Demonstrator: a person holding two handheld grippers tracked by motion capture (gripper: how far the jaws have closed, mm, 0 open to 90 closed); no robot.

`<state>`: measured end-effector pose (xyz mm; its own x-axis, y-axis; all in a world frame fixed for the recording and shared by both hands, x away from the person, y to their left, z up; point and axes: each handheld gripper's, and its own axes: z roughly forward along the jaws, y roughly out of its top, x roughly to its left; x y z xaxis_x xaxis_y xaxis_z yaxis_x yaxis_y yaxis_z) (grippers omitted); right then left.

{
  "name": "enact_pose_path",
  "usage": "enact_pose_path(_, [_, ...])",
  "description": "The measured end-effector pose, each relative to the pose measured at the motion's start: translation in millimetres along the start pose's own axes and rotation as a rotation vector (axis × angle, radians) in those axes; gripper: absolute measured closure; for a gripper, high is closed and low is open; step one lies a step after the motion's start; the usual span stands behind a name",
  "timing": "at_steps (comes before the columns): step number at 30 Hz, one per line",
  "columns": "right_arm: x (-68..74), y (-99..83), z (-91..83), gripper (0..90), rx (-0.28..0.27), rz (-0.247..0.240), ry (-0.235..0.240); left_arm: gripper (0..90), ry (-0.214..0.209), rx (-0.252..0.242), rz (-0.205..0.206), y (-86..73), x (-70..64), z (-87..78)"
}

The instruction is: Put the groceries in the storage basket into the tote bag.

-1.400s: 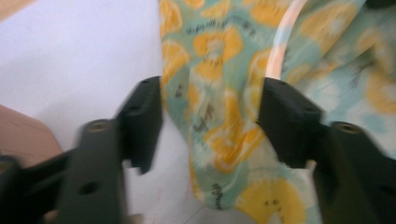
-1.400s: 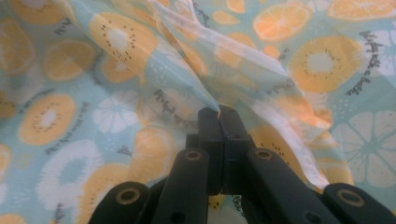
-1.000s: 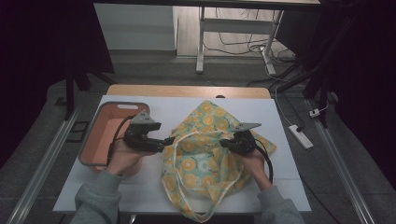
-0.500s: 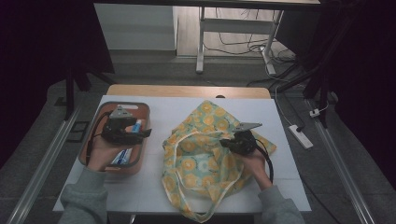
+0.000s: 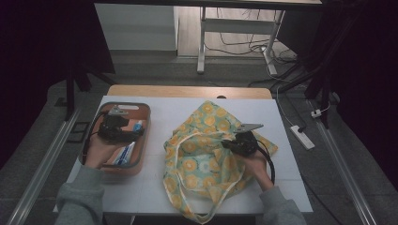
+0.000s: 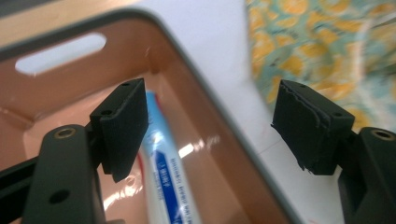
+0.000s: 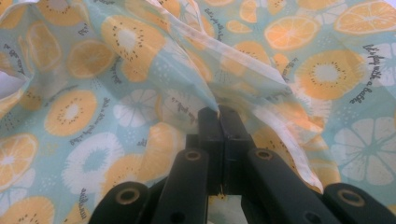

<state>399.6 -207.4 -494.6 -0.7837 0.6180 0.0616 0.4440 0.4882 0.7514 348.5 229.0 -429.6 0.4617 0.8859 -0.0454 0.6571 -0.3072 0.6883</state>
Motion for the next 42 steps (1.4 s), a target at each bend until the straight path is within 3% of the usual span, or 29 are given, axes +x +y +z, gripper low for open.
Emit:
enact_pose_path(4, [-0.1,0.5,-0.6,89.7,-0.001,-0.003,0.001,26.7,0.037,0.072,-0.037,3.3,16.1,12.9])
enact_pose_path(6, [-0.6,0.5,-1.3,89.7,-0.003,-0.004,-0.001,26.8,0.036,0.104,-0.059,3.9,22.4,19.9])
enact_pose_path(8, [-1.1,0.1,-2.2,89.7,-0.003,0.002,-0.001,26.9,0.048,0.143,-0.06,3.6,26.2,27.6])
enact_pose_path(14, [-1.0,-0.1,-2.3,89.7,-0.004,0.004,-0.001,27.1,0.059,0.253,-0.057,0.4,29.7,47.9])
enact_pose_path(23, [-0.2,-1.0,-0.7,89.8,0.0,0.002,0.001,26.5,0.04,0.349,-0.078,-10.3,32.9,69.8])
enact_pose_path(28, [-0.4,-1.3,-0.5,89.8,0.0,0.004,0.002,29.8,0.036,0.43,-0.085,-16.5,35.9,82.5])
enact_pose_path(30, [-0.5,-1.4,-0.5,89.7,0.0,0.004,0.002,34.1,0.023,0.445,-0.102,-19.2,38.4,86.4])
enact_pose_path(31, [-0.4,-1.5,-0.5,89.7,0.0,0.005,0.002,36.2,-0.008,0.442,-0.119,-20.1,40.2,87.3])
enact_pose_path(33, [-0.4,-1.6,-0.5,89.8,0.0,0.005,0.001,40.3,-0.008,0.443,-0.123,-20.2,40.6,87.1])
enact_pose_path(39, [-0.8,-1.7,-0.9,89.8,0.0,0.003,-0.003,51.1,0.009,0.445,-0.142,-20.3,44.6,84.5])
enact_pose_path(42, [-1.0,-1.7,-1.7,89.7,-0.004,0.005,-0.003,67.0,0.048,0.43,-0.126,-17.8,44.0,79.7])
